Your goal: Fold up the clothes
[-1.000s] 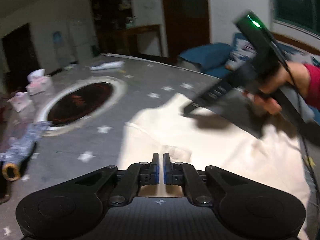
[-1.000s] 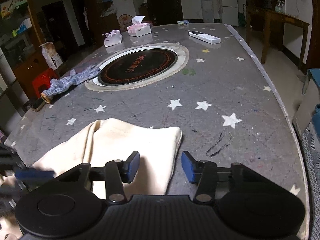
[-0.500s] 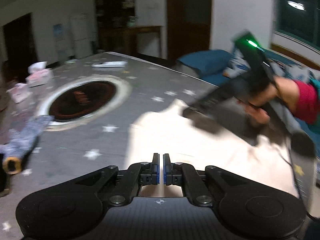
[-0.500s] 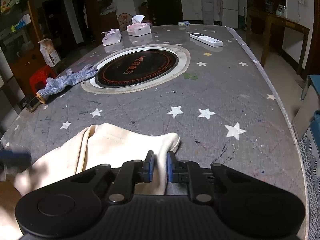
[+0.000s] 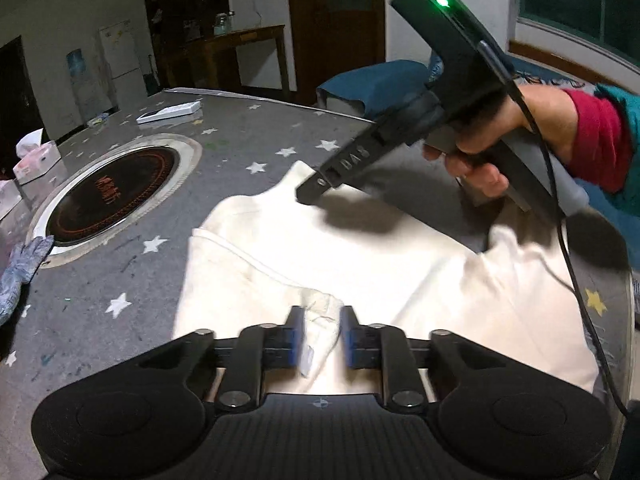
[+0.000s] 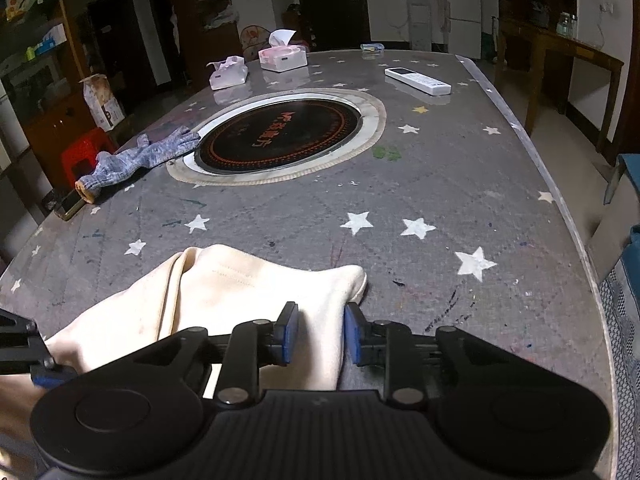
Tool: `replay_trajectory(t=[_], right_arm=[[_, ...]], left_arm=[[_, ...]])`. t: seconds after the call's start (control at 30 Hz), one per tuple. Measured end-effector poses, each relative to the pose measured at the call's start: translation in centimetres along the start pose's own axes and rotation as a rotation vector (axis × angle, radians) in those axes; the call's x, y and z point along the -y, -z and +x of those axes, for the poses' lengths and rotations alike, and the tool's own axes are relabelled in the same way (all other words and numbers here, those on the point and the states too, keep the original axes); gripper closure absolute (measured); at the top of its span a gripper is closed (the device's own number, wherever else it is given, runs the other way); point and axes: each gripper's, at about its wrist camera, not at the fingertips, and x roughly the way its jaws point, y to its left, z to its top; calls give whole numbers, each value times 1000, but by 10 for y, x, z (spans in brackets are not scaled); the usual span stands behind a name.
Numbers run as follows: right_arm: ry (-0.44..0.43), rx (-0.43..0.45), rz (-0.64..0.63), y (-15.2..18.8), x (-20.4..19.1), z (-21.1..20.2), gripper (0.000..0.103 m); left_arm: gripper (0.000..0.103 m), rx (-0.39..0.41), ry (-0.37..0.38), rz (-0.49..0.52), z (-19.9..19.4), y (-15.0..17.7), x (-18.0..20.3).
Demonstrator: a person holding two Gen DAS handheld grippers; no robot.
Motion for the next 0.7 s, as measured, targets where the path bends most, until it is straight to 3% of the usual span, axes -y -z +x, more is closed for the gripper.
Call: replay_trajectory(t=[0.1,0.4,0.53,0.7], right_arm=[[2,-4,-17,-2,-2,2,94],[22,61,-26,-31,-7,3,97],[47,97,-23,-50,-7,8,97],[69,82,-59,-67,-11,35,95]], left_arm=[[90,41,-54,-61,-13,-4,-21],[92,139,-294,-286,-47,-16,-112],[92,146,-394,-358,-46,-13,-150],[90,69,-434,-404,-18,-1,-181]])
